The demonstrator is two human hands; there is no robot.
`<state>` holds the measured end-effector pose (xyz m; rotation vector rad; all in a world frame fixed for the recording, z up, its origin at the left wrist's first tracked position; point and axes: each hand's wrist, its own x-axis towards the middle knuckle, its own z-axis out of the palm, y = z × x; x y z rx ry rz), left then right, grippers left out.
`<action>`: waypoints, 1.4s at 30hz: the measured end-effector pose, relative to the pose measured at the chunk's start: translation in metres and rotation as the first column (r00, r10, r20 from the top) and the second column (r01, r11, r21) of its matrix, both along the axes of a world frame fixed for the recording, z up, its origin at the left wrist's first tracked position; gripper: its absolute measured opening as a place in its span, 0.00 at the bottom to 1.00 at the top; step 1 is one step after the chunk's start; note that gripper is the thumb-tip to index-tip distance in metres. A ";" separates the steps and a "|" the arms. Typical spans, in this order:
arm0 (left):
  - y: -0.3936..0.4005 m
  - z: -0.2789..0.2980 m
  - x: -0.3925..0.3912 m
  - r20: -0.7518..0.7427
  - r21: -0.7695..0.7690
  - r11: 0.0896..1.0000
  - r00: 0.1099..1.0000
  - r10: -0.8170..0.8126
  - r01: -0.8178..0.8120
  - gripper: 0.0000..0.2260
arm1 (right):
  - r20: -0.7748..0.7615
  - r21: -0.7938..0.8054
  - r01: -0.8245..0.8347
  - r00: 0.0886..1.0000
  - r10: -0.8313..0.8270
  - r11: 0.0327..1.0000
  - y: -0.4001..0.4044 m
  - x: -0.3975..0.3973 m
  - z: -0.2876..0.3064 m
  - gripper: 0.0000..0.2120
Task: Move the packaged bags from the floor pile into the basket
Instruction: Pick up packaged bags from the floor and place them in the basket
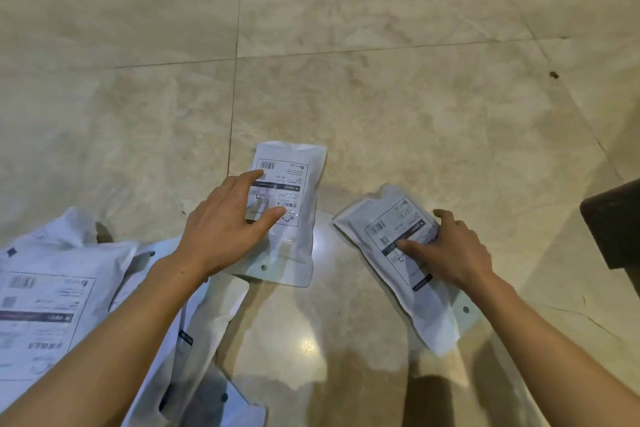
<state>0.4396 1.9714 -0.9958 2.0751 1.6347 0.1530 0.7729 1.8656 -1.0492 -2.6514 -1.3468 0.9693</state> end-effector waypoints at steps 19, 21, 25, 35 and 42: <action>0.036 -0.039 0.008 0.248 -0.367 0.862 0.857 0.452 -0.349 0.37 | -0.941 0.055 0.568 0.305 -0.148 0.821 -0.001 -0.034 0.064 0.21; 0.046 -0.046 0.017 0.218 -0.396 0.829 0.837 0.503 -0.395 0.42 | -0.945 0.073 0.580 0.301 -0.130 0.811 0.002 -0.034 0.072 0.22; 0.060 -0.062 0.028 0.181 -0.496 0.755 0.799 0.573 -0.429 0.46 | -0.944 0.090 0.594 0.307 -0.121 0.799 0.003 -0.031 0.081 0.22; 0.026 -0.031 0.041 0.541 -0.555 0.811 0.661 0.520 -0.184 0.23 | -0.917 0.143 0.606 0.380 -0.126 0.783 -0.002 -0.029 0.096 0.22; 0.005 0.098 0.018 0.710 -0.486 0.869 0.537 0.455 -0.094 0.32 | -0.892 0.222 0.644 0.437 -0.114 0.732 -0.017 -0.024 0.171 0.21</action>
